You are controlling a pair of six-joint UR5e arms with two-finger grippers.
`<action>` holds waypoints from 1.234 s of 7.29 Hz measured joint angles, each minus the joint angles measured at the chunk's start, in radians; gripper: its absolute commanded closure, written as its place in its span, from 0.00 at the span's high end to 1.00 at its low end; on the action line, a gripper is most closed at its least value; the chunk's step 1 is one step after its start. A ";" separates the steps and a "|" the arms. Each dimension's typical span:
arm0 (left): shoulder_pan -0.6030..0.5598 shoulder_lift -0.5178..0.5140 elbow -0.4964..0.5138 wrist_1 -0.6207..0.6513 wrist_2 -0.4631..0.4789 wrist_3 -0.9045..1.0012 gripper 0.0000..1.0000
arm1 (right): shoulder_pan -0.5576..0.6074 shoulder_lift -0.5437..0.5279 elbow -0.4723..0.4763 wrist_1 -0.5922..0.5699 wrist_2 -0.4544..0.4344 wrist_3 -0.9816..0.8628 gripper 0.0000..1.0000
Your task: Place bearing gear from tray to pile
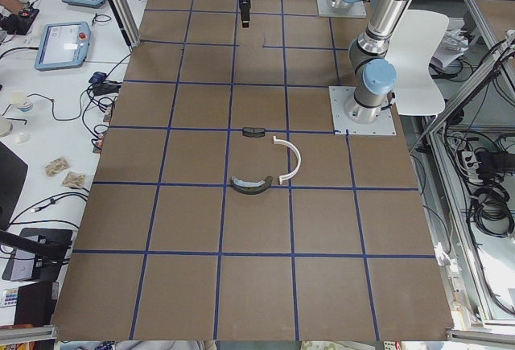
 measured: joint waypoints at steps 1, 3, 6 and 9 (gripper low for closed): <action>0.000 0.000 0.000 0.000 0.001 -0.003 1.00 | -0.051 0.011 -0.002 -0.003 -0.027 -0.135 1.00; 0.000 0.000 0.001 0.005 0.000 -0.001 1.00 | -0.243 0.033 -0.004 -0.006 -0.053 -0.454 1.00; 0.011 -0.003 0.000 0.027 -0.001 0.011 1.00 | -0.469 0.101 0.000 -0.056 -0.057 -0.856 1.00; 0.017 0.008 -0.043 0.031 0.003 0.020 1.00 | -0.678 0.264 0.004 -0.232 -0.051 -1.330 0.98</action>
